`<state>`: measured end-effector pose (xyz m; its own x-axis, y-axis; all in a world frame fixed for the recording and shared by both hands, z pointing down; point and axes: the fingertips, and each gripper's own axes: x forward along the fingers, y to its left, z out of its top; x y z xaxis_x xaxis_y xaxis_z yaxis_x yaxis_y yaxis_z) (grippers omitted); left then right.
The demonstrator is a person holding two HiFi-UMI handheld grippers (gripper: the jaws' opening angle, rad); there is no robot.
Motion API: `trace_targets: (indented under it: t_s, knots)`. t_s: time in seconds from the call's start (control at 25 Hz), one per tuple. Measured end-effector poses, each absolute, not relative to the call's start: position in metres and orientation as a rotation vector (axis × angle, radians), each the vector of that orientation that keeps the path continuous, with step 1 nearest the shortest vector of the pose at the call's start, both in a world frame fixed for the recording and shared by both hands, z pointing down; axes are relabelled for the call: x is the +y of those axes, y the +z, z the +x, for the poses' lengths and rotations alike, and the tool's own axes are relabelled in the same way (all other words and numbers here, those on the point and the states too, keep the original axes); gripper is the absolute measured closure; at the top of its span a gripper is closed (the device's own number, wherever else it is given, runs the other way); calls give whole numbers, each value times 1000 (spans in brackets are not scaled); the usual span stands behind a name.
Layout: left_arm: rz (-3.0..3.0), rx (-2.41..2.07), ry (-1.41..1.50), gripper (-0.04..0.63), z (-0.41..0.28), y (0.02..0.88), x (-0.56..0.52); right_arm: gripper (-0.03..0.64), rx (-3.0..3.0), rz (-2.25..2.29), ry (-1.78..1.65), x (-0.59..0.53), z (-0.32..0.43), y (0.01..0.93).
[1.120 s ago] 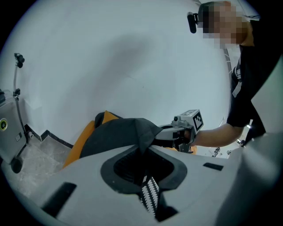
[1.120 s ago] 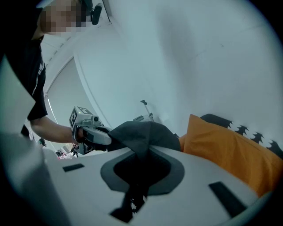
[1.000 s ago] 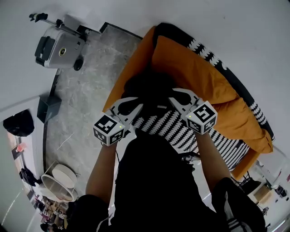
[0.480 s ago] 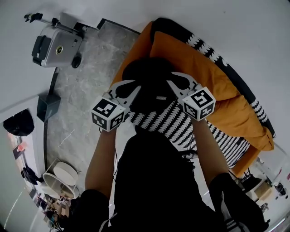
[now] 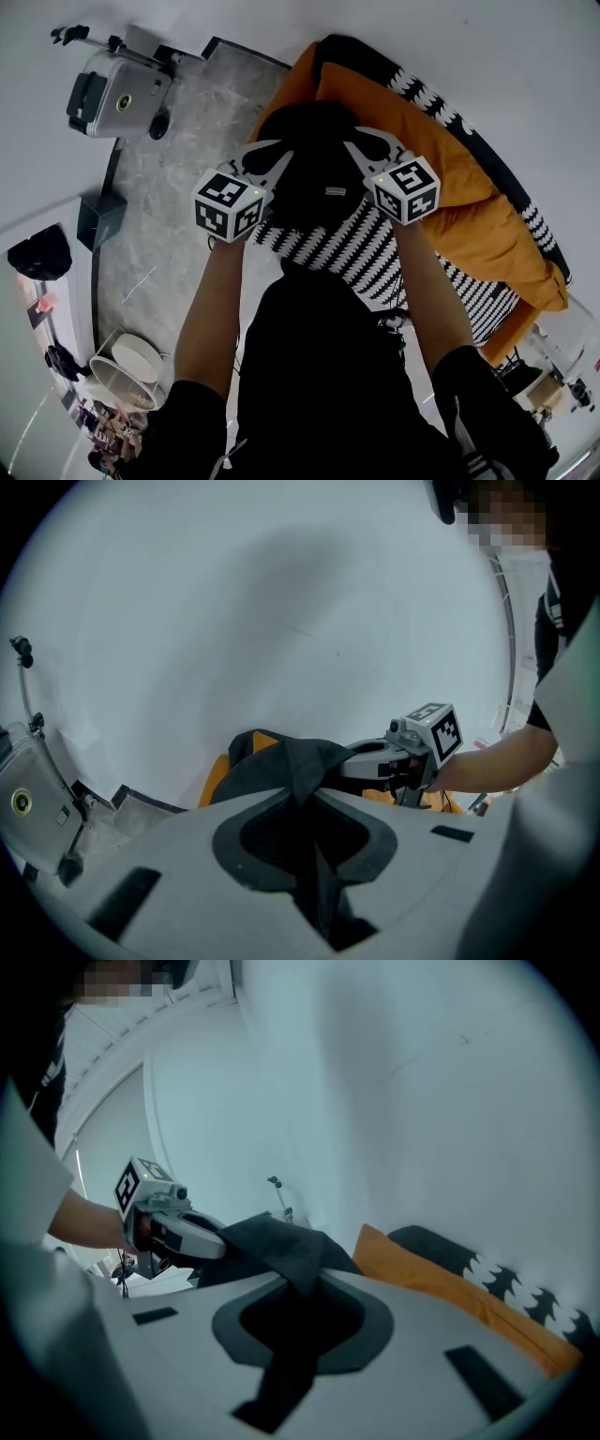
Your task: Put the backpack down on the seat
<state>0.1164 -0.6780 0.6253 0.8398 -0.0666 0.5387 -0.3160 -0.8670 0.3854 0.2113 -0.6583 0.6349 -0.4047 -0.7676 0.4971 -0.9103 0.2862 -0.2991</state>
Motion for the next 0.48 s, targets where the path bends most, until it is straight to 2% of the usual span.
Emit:
trace_targets:
  t_s: [0.48]
  knots:
    - [2534, -301, 752, 549, 121, 640, -699, 581, -2261, 1539, 824, -677, 215, 648]
